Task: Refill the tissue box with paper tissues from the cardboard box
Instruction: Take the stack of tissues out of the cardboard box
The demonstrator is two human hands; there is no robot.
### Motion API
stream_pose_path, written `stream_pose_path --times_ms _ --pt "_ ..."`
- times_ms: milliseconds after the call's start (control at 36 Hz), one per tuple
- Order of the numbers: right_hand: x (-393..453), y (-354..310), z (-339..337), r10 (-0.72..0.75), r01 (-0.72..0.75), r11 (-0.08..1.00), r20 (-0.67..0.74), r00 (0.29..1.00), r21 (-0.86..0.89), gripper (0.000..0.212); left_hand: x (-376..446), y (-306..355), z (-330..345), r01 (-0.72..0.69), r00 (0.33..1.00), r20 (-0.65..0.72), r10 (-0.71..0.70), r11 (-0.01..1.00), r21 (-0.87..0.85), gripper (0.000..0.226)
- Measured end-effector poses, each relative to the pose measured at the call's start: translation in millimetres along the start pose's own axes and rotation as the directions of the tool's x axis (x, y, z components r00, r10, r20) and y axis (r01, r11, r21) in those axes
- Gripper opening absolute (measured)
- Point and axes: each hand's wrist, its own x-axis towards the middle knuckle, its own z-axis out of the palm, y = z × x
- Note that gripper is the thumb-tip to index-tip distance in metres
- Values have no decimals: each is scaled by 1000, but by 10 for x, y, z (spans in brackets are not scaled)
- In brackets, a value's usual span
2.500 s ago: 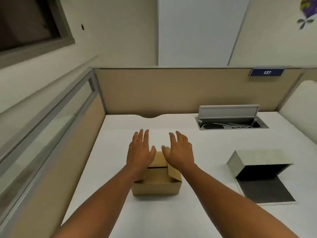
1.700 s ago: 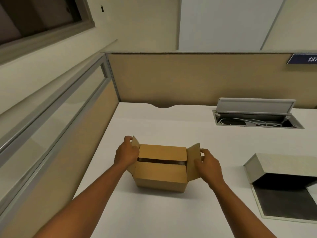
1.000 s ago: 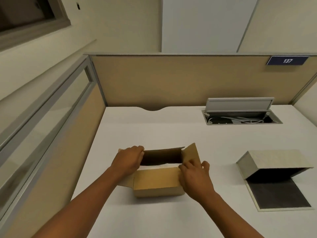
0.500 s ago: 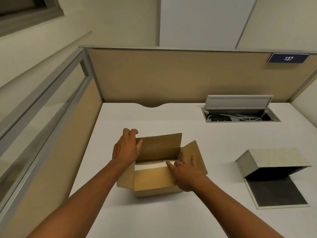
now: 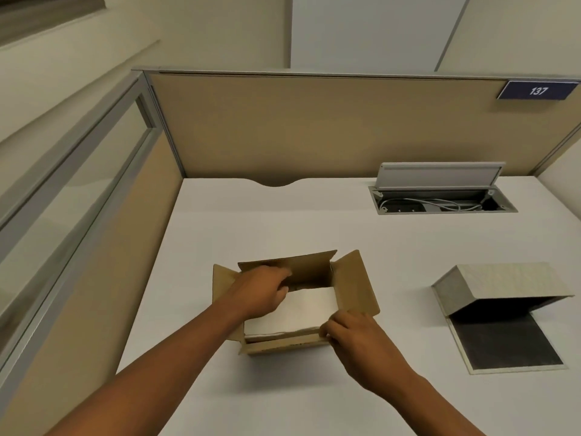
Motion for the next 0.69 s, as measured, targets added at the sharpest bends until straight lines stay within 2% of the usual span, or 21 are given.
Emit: stream_pose_path --times_ms 83,167,250,389,556,694 --pt "-92 -32 33 13 -11 999 -39 999 39 23 87 -6 102 150 957 256 -136 988 -36 61" --pt "-147 -42 77 31 -29 998 -42 999 63 25 206 -54 136 293 835 499 -234 955 -43 92" --pt "-177 -33 106 30 -26 998 -60 998 64 27 300 -71 124 327 709 647 -280 944 50 113" --pt "-180 -22 129 30 -24 997 -85 996 71 25 386 -14 112 353 575 741 -347 922 157 119" --pt "-160 38 138 29 -18 994 -109 994 105 22 439 -40 108 362 533 752 -389 907 213 120" --pt "-138 63 133 23 -10 994 -115 993 111 22 445 -77 110 395 491 788 -371 901 178 112"
